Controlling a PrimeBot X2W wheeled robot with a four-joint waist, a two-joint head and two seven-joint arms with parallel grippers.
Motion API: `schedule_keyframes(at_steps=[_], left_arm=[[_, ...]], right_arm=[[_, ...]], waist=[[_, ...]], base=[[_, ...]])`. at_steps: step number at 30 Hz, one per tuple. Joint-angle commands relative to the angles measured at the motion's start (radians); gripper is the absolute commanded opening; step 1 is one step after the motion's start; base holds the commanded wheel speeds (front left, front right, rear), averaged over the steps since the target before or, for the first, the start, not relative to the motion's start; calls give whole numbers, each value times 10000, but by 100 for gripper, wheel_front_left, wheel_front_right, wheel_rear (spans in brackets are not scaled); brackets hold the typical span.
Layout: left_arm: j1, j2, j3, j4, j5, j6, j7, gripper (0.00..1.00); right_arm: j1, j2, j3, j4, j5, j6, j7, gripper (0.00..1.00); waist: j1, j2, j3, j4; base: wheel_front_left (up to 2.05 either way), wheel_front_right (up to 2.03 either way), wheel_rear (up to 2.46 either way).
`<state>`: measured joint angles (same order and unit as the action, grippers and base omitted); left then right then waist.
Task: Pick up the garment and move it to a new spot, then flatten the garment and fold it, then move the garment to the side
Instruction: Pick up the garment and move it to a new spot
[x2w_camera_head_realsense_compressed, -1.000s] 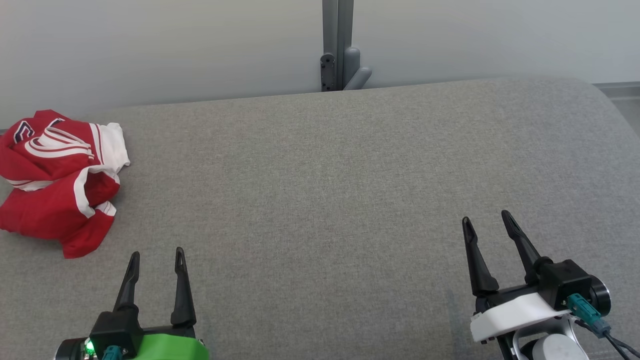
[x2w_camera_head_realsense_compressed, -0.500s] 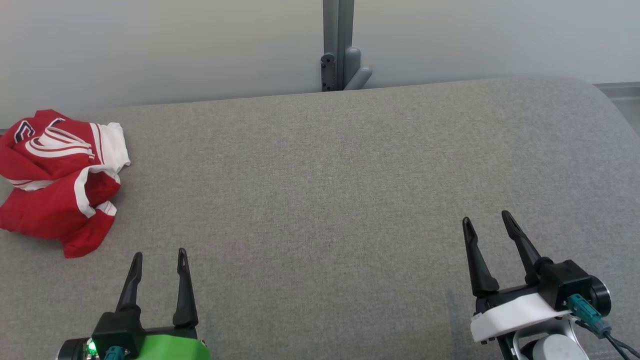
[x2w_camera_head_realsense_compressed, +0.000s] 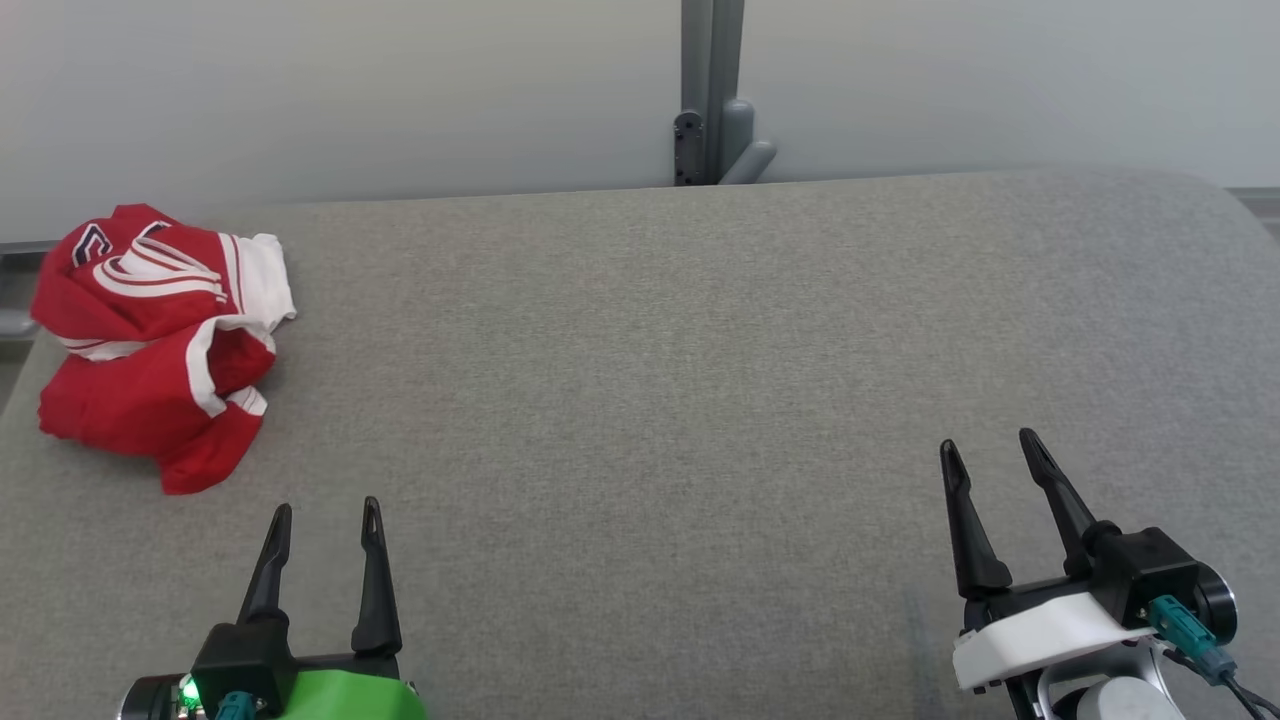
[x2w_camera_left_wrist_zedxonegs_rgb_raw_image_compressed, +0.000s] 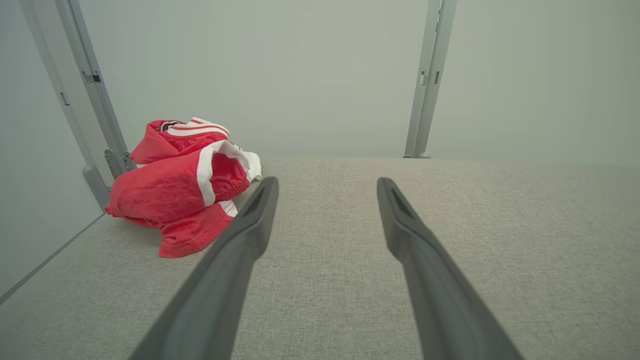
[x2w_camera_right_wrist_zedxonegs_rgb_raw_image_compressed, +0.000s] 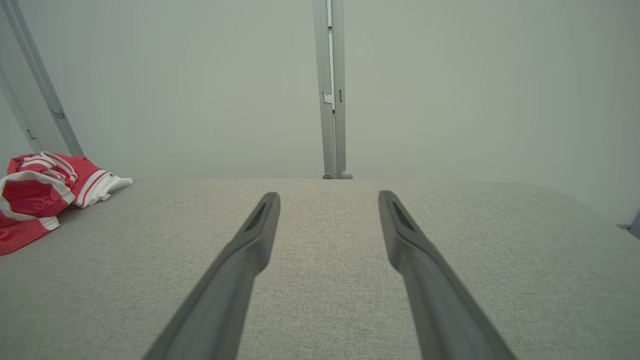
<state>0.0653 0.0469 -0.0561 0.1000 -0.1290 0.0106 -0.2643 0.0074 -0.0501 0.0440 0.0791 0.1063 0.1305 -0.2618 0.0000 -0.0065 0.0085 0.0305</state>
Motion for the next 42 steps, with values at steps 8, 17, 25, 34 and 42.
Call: schedule_keyframes(at_steps=[8,17,25,34,42], left_arm=[[106,61,119,3,168,9,-9,100],[493,55,526,2,352,-44,-8,100],[817,54,999,-147,284,-38,-8,100],[818,52,1032,-254,267,117,-8,100],[15,201,1082,-234,708,-113,-8,100]], right_arm=[[297,-3,52,-66,91,2,-34,100],[345,-5,335,-13,256,2,-34,100],[98,-11,648,117,306,2,-34,100],[209,-13,654,191,290,2,-34,100],[196,-16,513,1,43,2,-34,100]], waist=[[0,65,-254,2075],[0,65,-434,4214],[0,65,-318,4747],[0,65,-361,4709],[0,65,2,4379]], base=[[0,0,0],[0,0,0],[0,0,0],[0,0,0],[0,0,0]])
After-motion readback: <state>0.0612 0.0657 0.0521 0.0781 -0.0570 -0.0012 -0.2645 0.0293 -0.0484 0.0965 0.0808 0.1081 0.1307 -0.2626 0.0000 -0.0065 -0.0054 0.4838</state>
